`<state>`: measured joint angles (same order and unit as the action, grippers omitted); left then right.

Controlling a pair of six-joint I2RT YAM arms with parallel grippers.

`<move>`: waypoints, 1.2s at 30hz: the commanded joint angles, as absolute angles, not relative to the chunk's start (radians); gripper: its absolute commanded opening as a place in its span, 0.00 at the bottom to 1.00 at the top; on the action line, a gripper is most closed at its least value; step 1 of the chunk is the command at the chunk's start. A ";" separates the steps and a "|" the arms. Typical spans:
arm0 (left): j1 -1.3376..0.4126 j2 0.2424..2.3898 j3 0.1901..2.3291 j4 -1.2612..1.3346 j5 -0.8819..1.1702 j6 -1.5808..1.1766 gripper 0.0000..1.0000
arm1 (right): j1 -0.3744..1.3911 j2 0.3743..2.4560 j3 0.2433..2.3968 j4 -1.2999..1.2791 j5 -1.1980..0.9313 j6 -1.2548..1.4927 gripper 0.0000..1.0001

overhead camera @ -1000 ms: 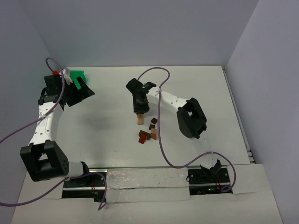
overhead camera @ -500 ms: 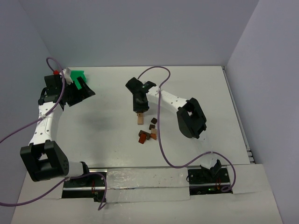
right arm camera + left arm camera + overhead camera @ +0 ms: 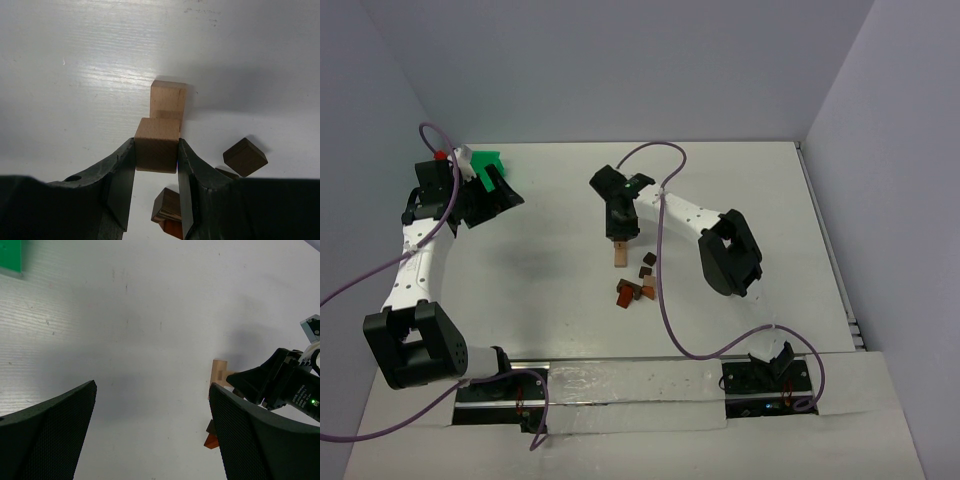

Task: Build the wood block tower

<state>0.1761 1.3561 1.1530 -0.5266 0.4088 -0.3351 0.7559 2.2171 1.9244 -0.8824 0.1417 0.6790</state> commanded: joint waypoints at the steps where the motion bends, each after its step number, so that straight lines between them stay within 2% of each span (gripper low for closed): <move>1: 0.181 1.340 1.178 -0.499 0.432 -0.327 0.99 | 0.748 2.236 1.949 -0.874 0.170 0.699 0.06; 17: 0.180 1.347 1.176 -0.496 0.438 -0.330 0.99 | 0.734 2.266 1.977 -0.878 0.151 0.695 0.15; 27: 0.179 1.353 1.177 -0.496 0.439 -0.328 0.99 | 0.735 2.270 1.988 -0.881 0.147 0.698 0.16; 34: 0.180 1.355 1.177 -0.495 0.442 -0.329 0.99 | 0.735 2.270 1.986 -0.882 0.141 0.701 0.22; 36: 0.181 1.355 1.177 -0.495 0.442 -0.329 0.99 | 0.735 2.271 1.986 -0.881 0.138 0.702 0.29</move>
<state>0.1761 1.3563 1.1530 -0.5266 0.4232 -0.3353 0.7406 2.2650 1.9450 -0.8814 0.1327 0.6840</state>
